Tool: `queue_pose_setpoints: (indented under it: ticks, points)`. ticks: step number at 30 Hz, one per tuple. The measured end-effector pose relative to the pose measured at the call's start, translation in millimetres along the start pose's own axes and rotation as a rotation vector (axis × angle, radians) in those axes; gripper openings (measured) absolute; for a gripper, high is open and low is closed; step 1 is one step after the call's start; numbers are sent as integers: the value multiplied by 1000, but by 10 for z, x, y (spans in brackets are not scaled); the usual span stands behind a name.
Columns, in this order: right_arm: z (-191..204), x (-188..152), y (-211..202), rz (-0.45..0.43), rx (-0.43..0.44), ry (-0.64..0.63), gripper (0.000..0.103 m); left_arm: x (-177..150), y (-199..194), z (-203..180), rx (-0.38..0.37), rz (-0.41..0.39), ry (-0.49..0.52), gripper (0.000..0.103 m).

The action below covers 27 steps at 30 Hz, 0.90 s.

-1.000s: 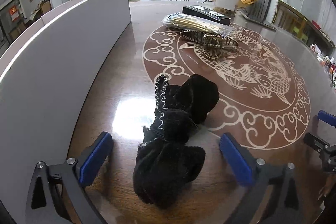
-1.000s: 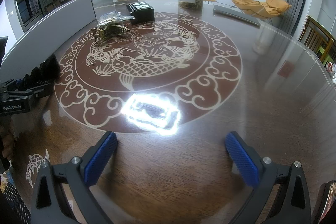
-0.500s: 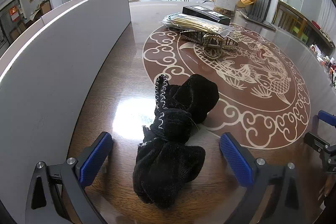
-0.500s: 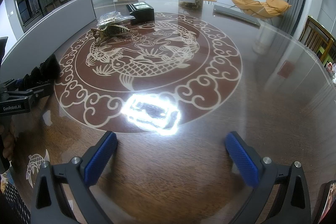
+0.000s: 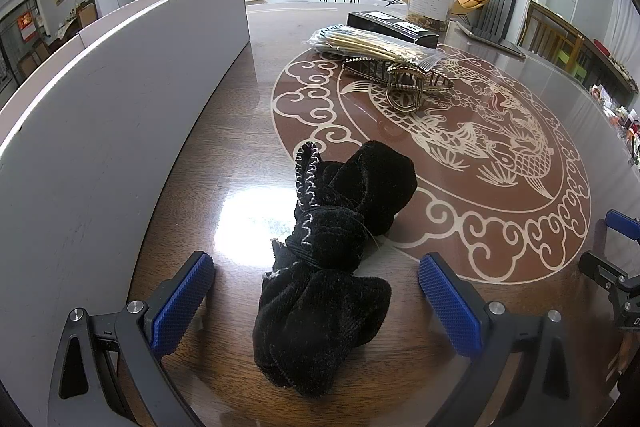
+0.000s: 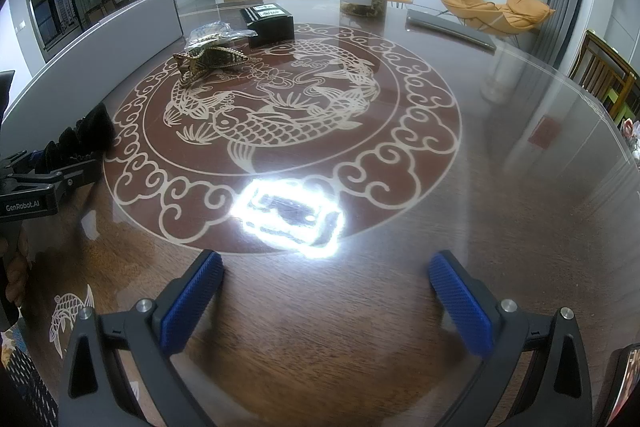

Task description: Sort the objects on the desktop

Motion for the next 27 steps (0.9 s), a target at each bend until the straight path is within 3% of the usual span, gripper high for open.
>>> queue_pose_setpoints:
  ticks: [21, 25, 27]
  points:
    - [5, 8, 5, 1, 2, -8, 103, 12, 5, -8, -1, 0, 1, 103]
    - [74, 328, 171, 78, 96, -30, 103, 12, 3, -10, -1, -1, 1, 103]
    - [187, 696, 170, 26, 159, -20, 103, 13, 5, -9, -1, -1, 2, 103]
Point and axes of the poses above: each gripper's, at about its wrist camera, not at the fingertips, and y roughly the way its jaws point, z to its left, x to its top, the point moved 6 cm from there along y, roughly the way its jaws point, and after that the axes turned 13 degrees about x, right-handed, at the moved point
